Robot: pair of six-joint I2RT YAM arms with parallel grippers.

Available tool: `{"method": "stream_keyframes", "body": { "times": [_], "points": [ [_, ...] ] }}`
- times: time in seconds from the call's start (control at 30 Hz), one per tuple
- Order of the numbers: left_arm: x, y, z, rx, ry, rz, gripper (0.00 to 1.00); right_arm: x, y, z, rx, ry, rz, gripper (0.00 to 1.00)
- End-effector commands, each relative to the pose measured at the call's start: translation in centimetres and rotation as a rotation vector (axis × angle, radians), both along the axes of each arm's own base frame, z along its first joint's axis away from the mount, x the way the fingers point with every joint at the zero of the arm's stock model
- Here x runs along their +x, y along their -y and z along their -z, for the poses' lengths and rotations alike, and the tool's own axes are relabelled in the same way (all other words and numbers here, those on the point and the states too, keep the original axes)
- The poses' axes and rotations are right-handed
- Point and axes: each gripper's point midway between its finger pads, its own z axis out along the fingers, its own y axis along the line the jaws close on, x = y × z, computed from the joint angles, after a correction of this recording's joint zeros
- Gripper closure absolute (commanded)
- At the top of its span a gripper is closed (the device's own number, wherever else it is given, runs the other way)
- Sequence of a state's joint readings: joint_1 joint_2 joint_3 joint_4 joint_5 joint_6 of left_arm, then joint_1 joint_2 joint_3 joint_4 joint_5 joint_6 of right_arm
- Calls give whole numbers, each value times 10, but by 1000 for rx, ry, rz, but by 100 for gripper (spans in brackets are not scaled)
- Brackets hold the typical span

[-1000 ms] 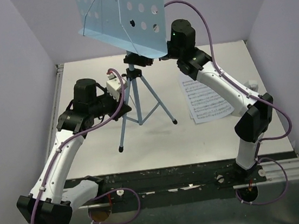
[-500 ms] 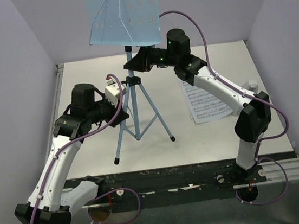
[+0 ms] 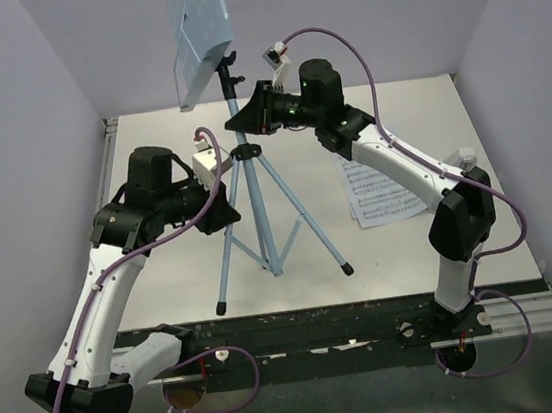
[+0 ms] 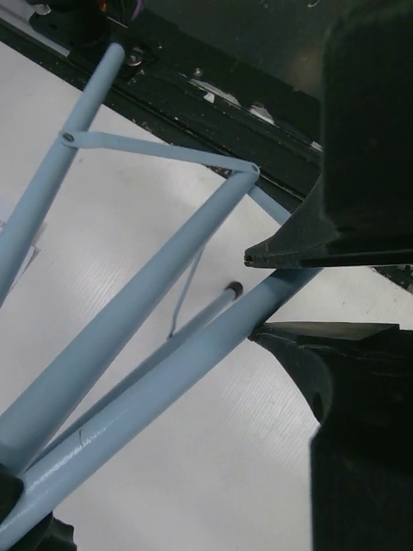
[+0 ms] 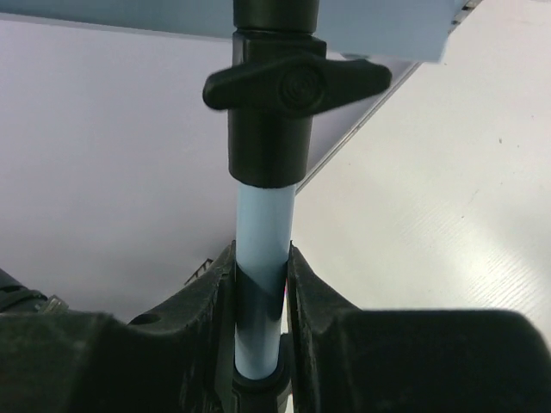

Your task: Pack up the instrument practice props

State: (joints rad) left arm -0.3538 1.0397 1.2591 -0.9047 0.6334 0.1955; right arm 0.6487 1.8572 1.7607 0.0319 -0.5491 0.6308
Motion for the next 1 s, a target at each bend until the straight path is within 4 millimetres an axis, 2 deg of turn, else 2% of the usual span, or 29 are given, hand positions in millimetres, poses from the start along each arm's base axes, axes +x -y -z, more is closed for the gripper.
{"method": "stream_keyframes", "body": {
  "times": [0.0,0.37,0.53,0.73,0.97],
  "points": [
    [-30,49,-110,-243,449,421,100,14,-15,7,6,24,74,100],
    [-26,36,-63,-128,393,378,100,17,-13,75,-91,-66,75,100],
    [-24,32,-68,-107,396,353,100,18,-25,83,-82,-64,34,100],
    [-19,27,-72,-24,386,358,100,28,-38,90,-48,-92,24,100],
    [-7,23,-54,69,343,349,100,35,-45,102,-36,-127,18,99]
  ]
}}
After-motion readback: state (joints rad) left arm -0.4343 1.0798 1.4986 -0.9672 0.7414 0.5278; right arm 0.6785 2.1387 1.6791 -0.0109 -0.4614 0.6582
